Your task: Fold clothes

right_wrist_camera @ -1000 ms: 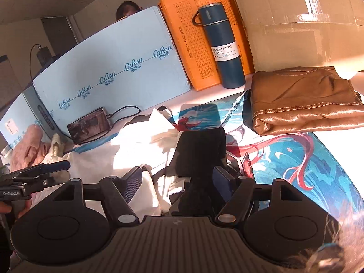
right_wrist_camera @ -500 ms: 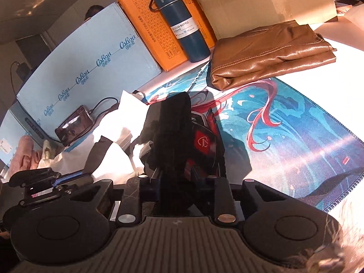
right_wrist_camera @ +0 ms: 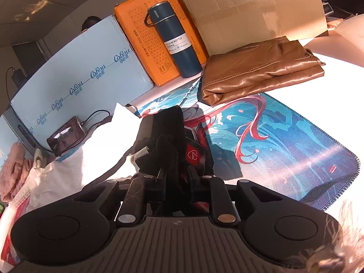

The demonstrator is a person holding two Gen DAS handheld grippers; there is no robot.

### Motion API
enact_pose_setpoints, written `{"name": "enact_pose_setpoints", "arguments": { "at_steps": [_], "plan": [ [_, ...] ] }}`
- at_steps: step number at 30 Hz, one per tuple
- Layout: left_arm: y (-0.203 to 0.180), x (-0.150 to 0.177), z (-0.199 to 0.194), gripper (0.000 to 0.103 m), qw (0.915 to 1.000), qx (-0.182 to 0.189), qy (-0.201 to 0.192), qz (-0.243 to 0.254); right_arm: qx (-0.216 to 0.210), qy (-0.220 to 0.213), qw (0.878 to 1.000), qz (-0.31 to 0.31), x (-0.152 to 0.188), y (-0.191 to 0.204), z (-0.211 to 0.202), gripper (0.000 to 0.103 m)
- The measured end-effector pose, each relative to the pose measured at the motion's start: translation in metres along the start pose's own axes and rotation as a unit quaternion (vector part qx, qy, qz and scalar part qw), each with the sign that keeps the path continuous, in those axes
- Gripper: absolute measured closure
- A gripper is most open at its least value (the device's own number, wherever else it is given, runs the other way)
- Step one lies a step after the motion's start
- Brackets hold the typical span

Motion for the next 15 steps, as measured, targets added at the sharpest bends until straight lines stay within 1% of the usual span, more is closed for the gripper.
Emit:
{"name": "enact_pose_setpoints", "arguments": {
  "at_steps": [2, 3, 5, 6, 7, 8, 9, 10, 11, 12, 13, 14, 15],
  "plan": [
    [0.0, -0.006, 0.003, 0.099, 0.9999, -0.003, -0.016, -0.005, 0.021, -0.007, 1.0, -0.009, -0.002, -0.006, -0.001, 0.092],
    [0.001, -0.009, 0.0, 0.095, 0.9997, -0.008, -0.024, -0.007, 0.027, -0.01, 1.0, -0.009, -0.004, -0.009, -0.002, 0.092],
    [0.005, -0.014, -0.005, 0.094, 0.9989, -0.019, -0.041, -0.011, 0.04, -0.016, 0.999, -0.009, -0.008, -0.017, -0.004, 0.092],
    [0.009, -0.017, -0.01, 0.094, 0.9982, -0.031, -0.049, -0.014, 0.047, -0.017, 0.999, -0.009, -0.01, -0.022, -0.005, 0.092],
    [0.016, -0.02, -0.018, 0.093, 0.9967, -0.052, -0.06, -0.015, 0.053, -0.018, 0.998, -0.01, -0.011, -0.025, -0.005, 0.092],
    [0.022, -0.022, -0.028, 0.09, 0.9945, -0.074, -0.073, -0.017, 0.052, -0.016, 0.998, -0.01, -0.013, -0.028, -0.004, 0.092],
    [0.03, -0.025, -0.04, 0.084, 0.9912, -0.1, -0.085, -0.02, 0.051, -0.016, 0.999, -0.011, -0.015, -0.028, -0.005, 0.09],
    [0.041, -0.029, -0.055, 0.079, 0.9858, -0.133, -0.099, -0.026, 0.05, -0.019, 0.998, -0.013, -0.016, -0.026, -0.008, 0.082],
    [0.053, -0.032, -0.073, 0.072, 0.9783, -0.17, -0.113, -0.034, 0.057, -0.031, 0.998, -0.026, -0.019, -0.021, -0.013, 0.077],
    [0.065, -0.035, -0.09, 0.067, 0.9692, -0.207, -0.127, -0.042, 0.063, -0.048, 0.996, -0.044, -0.022, -0.014, -0.019, 0.066],
    [0.079, -0.038, -0.108, 0.065, 0.9578, -0.246, -0.139, -0.052, 0.065, -0.071, 0.993, -0.064, -0.027, -0.004, -0.026, 0.057],
    [0.096, -0.04, -0.128, 0.062, 0.9423, -0.293, -0.149, -0.063, 0.059, -0.09, 0.991, -0.077, -0.031, 0.006, -0.033, 0.056],
    [0.112, -0.042, -0.146, 0.057, 0.9255, -0.337, -0.156, -0.074, 0.044, -0.099, 0.991, -0.079, -0.034, 0.017, -0.037, 0.056]
  ]
}}
Point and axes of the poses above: each gripper's, at about its wrist camera, not at the fingertips, and z roughly the way its jaws point, y to its left, x to its underside, the point moved 4 cm from there along z, roughly the way its jaws point, and after that the axes turned 13 degrees about -y, right-handed, at the moved point
